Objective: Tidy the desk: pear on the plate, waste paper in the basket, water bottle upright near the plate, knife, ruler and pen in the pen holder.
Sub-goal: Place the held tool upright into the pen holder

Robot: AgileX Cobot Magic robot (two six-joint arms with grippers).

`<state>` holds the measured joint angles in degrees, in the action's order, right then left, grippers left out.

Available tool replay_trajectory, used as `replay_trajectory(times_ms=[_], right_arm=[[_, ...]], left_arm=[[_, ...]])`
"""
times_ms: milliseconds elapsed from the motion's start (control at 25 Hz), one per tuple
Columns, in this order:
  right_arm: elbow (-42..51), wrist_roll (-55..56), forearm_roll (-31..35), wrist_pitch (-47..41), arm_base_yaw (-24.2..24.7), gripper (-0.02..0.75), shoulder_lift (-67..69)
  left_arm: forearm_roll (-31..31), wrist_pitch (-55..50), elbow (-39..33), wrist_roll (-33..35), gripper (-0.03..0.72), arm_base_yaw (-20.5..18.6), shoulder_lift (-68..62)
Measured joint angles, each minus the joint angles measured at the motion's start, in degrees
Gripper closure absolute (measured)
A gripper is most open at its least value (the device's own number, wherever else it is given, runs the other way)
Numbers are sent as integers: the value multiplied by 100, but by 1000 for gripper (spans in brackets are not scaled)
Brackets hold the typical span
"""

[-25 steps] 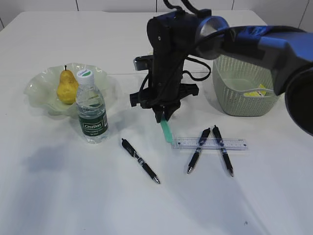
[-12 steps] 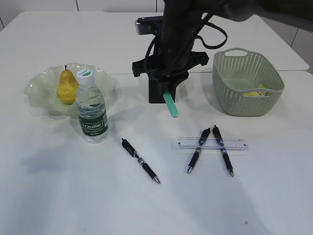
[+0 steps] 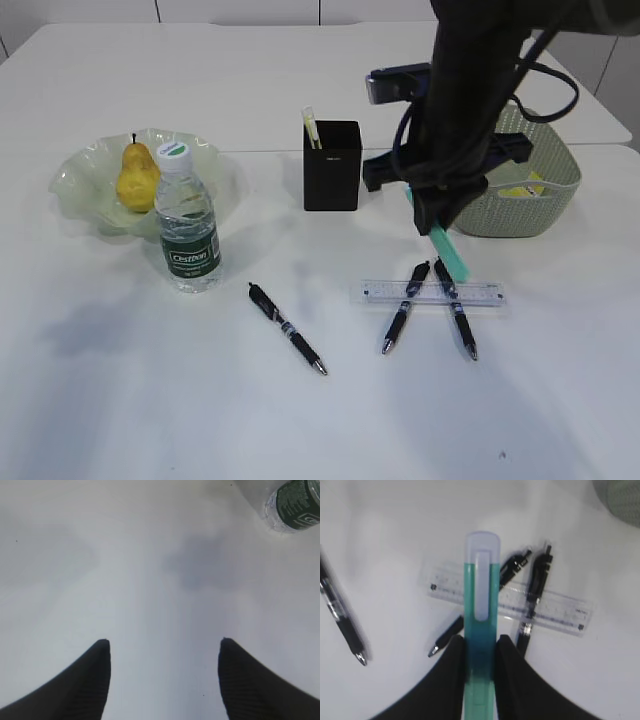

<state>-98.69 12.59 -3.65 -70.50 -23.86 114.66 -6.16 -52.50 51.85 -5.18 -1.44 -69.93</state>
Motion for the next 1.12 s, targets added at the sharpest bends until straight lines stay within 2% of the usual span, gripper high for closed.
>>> replay_trajectory(times_ms=[160,400,640,1120], right_arm=[[927,0,-71,84,67,628,-380],[2135,-3,-208,974,119,629,-954],[2236,-13,-324,2012,119,629,-1028],[2258,-13,-537,4974,258,629,-1028]], left_arm=[[0,-12,0,0,214,0,0],[0,-46,0,0,214,0,0],[0,-46,0,0,214,0,0],[9,-50,0,0,214,0,0]])
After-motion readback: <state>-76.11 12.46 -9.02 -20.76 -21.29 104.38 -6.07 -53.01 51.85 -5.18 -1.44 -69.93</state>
